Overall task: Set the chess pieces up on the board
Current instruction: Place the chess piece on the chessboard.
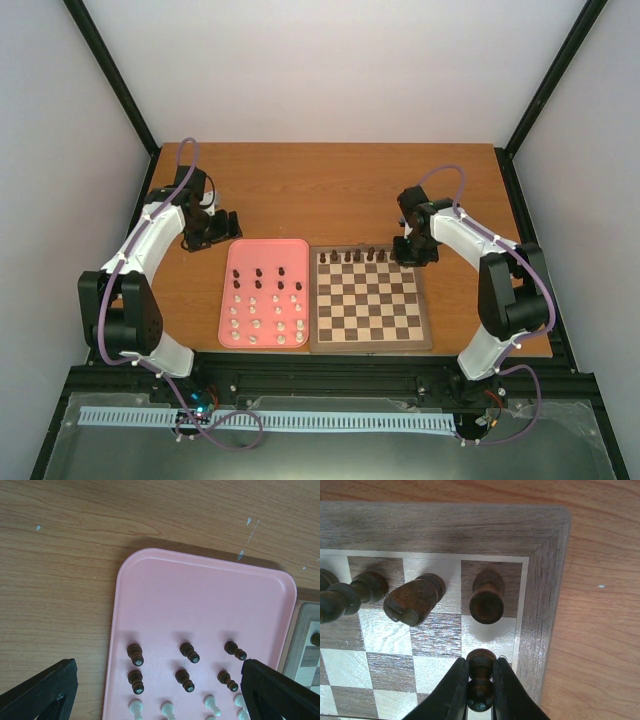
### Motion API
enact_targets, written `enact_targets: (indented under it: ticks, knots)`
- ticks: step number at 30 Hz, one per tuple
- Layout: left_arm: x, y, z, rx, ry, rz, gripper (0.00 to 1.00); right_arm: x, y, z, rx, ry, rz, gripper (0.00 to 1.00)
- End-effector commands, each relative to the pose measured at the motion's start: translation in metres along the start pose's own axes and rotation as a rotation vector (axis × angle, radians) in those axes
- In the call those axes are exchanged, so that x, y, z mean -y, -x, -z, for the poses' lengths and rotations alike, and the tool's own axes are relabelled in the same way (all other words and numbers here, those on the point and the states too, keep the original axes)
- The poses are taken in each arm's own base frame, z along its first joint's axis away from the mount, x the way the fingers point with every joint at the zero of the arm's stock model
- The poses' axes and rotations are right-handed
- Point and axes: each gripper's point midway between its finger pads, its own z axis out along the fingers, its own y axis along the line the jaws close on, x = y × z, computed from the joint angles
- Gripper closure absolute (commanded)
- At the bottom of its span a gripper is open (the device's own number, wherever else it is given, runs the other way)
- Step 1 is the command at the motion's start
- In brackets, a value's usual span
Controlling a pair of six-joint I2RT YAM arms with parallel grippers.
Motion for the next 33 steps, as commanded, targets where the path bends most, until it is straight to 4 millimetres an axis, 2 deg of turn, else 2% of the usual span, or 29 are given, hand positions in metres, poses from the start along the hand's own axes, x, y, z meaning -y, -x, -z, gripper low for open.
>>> enact_targets:
  ticks: [1, 21, 27, 30, 33]
  knots:
    - [0.003, 0.008, 0.008, 0.026, 0.0, -0.022, 0.0, 0.009, 0.001, -0.006, -0.002, -0.035, -0.019, 0.9]
    - [0.003, 0.009, 0.008, 0.029, 0.002, -0.025, 0.0, 0.008, 0.003, 0.0, 0.011, -0.029, -0.01, 0.82]
    - [0.003, 0.009, 0.009, 0.029, 0.004, -0.026, 0.0, 0.0, 0.006, 0.025, 0.069, 0.017, 0.015, 0.69]
    - [0.004, 0.01, 0.011, 0.034, 0.002, -0.025, 0.0, -0.004, 0.008, 0.049, 0.109, 0.015, 0.038, 0.63]
    - [0.004, 0.01, 0.012, 0.035, 0.001, -0.026, 0.0, -0.017, 0.01, 0.078, 0.16, 0.015, 0.078, 0.61]
